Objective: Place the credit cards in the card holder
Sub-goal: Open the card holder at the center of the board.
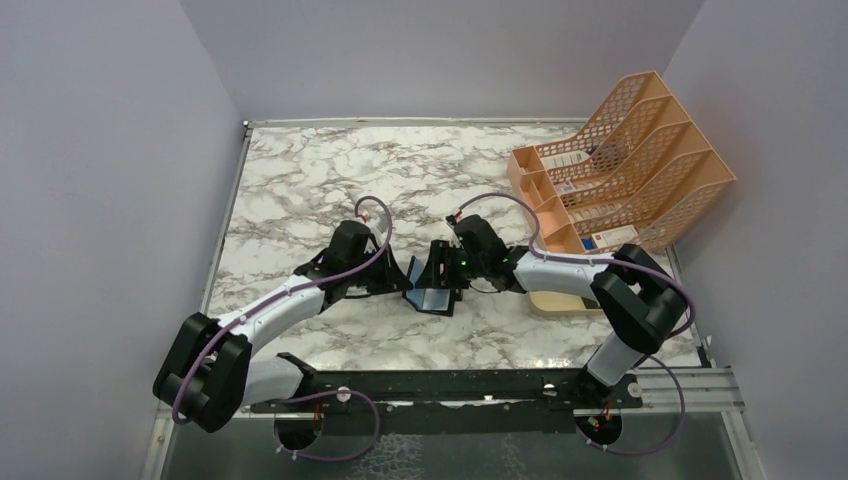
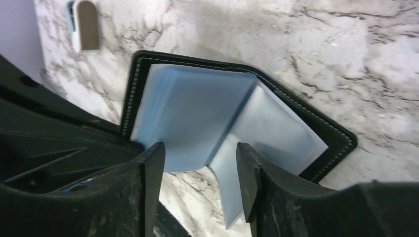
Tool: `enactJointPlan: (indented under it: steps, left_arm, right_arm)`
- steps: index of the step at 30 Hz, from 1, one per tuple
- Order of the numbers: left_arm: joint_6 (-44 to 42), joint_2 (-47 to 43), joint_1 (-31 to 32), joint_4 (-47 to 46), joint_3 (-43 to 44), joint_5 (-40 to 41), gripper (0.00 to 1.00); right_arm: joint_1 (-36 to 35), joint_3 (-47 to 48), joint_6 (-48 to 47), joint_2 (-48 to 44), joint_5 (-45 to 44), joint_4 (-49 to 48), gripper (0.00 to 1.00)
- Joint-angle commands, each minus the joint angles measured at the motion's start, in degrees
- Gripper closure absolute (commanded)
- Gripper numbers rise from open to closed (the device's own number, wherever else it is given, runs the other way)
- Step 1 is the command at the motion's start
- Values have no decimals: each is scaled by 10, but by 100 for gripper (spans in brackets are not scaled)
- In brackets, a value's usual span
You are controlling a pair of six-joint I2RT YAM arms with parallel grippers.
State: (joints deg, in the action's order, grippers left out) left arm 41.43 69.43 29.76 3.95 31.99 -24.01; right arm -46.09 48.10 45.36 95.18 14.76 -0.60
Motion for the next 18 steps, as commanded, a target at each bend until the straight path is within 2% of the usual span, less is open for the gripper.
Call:
enactJointPlan:
  steps: [1, 9, 18]
  left_arm:
    - [2, -17, 3, -16, -11, -7, 98]
    - [4, -20, 2, -17, -20, -2, 97]
    - [8, -25, 3, -21, -27, 1, 91]
  right_arm:
    - [-3, -5, 47, -9, 37, -62, 43]
    - [-3, 8, 60, 11, 46, -68, 43]
    - [-3, -3, 50, 20, 13, -60, 52]
